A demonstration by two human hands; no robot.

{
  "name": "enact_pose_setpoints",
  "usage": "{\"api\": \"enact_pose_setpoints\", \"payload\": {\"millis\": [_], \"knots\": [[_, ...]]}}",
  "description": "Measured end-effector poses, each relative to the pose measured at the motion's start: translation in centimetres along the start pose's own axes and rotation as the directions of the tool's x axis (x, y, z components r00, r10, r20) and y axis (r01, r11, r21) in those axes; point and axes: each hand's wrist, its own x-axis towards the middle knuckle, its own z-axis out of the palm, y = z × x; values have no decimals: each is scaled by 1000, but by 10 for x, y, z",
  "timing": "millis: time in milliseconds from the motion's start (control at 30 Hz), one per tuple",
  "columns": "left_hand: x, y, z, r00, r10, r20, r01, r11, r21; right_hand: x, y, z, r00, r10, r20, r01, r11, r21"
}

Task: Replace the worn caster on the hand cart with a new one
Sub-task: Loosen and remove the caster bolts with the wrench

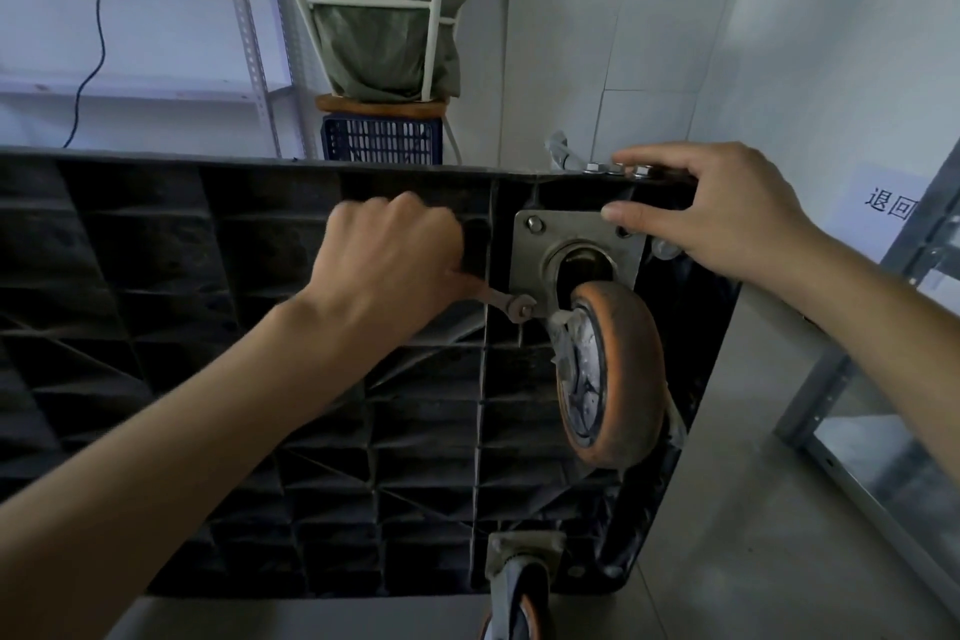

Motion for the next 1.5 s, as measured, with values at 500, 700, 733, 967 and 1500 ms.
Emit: {"api": "enact_pose_setpoints", "payload": {"millis": [500,700,733,967,1500], "knots": [[-89,61,102,889,-246,385,418,95,-904,-2,-2,0,1000,3,0,-3,1000,-7],[-102,35,95,933,-295,208,321,413,-852,-2,-2,0,1000,10,-1,-10,1000,-15],[-98,29,92,944,-290,154,288,506,-813,-2,-2,0,1000,9,-2,-9,1000,-15],[-60,-1,66,987,-153,-50,109,861,-496,-1,-3,-2,1000,21,-1,-21,1000,-12],[-29,-10,45,994,7,-108,-31,975,-222,-3,-4,-2,1000,21,-9,-21,1000,-9]]}}
